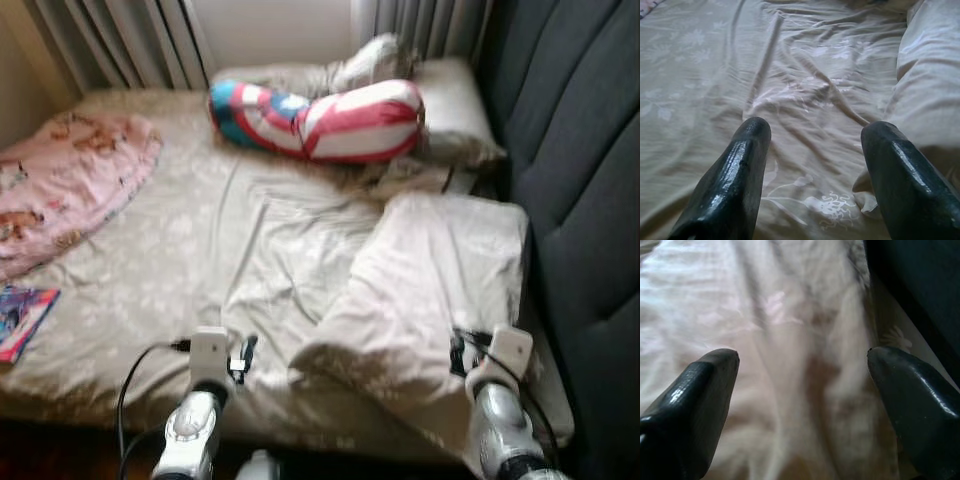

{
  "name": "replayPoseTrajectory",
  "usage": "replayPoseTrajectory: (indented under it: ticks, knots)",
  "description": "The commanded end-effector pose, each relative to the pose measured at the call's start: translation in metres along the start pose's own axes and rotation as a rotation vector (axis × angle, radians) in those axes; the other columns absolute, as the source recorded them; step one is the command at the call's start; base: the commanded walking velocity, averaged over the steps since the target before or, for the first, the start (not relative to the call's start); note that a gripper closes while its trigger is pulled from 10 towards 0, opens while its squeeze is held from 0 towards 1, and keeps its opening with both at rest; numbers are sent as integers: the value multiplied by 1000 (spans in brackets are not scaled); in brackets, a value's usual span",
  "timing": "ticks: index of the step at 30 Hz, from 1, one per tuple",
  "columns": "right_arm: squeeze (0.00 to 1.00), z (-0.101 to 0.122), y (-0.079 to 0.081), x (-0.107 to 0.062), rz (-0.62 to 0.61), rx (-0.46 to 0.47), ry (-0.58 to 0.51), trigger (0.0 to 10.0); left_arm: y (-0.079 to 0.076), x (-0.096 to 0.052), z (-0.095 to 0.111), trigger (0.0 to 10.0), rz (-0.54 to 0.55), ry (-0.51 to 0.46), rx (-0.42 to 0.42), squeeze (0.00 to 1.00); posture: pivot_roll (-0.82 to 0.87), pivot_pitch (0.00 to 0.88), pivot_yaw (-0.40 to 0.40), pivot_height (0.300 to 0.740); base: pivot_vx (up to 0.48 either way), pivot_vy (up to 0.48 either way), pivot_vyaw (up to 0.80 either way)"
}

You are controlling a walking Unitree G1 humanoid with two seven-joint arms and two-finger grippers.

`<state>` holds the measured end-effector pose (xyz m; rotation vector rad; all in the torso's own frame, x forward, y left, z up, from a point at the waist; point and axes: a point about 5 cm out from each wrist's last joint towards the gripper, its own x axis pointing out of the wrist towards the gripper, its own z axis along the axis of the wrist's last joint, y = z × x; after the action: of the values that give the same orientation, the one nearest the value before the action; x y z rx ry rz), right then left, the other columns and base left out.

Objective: Clean up the room

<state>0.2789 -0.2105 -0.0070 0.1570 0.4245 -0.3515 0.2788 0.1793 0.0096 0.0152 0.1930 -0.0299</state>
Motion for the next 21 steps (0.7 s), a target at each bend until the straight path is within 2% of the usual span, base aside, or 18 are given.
replayPoseTrajectory:
  ticks: [1,12,16,21]
  knots:
    - [0,-3,-1,-1,-3,-1,-2,10000,1,-1,0,10000,1,-5,-9,0,-26,94,37,632,0,0,0]
    - [0,2,-1,-1,-9,13,-36,10000,-5,3,7,10000,-31,-37,-32,0,-28,86,35,632,0,0,0]
    - [0,23,4,1,29,33,-182,10000,-3,5,10,10000,-24,-48,-38,0,-26,87,33,632,0,0,0]
    - [0,32,8,2,47,36,-218,10000,-3,6,11,10000,-23,-50,-39,0,-27,88,34,632,0,0,0]
